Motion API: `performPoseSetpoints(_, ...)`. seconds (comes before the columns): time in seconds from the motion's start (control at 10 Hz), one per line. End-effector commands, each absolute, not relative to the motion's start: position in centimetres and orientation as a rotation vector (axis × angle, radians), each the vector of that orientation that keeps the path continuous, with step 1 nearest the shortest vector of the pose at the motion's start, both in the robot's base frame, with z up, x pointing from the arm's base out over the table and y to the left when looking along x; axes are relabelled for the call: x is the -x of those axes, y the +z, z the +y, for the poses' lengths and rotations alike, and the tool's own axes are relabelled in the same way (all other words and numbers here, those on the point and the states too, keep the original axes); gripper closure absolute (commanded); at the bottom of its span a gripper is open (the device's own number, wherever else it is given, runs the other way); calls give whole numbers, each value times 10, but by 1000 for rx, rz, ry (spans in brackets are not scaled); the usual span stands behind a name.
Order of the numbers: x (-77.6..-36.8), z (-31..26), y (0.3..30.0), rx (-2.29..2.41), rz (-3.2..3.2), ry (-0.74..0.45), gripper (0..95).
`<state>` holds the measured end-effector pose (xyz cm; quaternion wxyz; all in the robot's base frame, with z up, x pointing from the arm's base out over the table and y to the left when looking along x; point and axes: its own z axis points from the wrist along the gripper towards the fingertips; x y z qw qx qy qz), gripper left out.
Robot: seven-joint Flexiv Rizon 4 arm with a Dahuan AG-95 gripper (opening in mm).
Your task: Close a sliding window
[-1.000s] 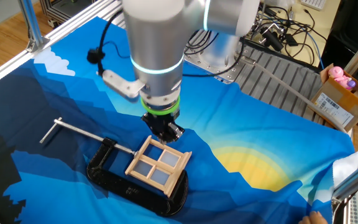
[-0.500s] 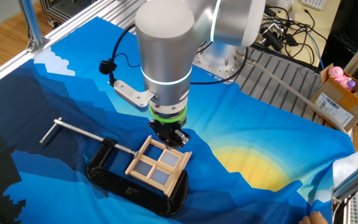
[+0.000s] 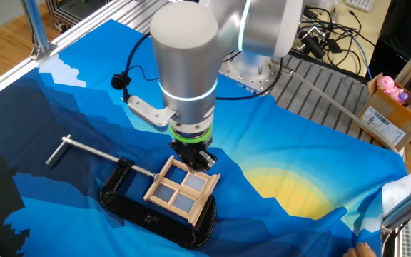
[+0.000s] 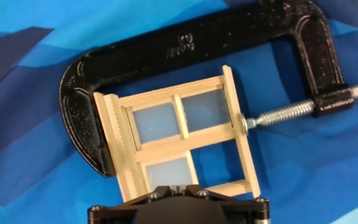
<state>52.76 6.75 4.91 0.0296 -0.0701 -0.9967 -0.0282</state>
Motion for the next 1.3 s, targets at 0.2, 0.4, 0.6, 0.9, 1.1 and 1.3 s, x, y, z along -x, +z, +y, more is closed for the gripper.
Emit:
performPoseSetpoints(0.2,-527,66,51,131,-2922,5,950)
performPoseSetpoints(0.4,-527,66,51,92,-2911,-12,950)
performPoseSetpoints(0.6,-529,67,47,52,-2912,-17,950)
performPoseSetpoints(0.9,-534,69,36,24,-2915,-30,950)
performPoseSetpoints(1.1,-536,69,30,20,-2919,-35,950)
performPoseSetpoints(1.3,-538,65,26,13,-2921,-48,950)
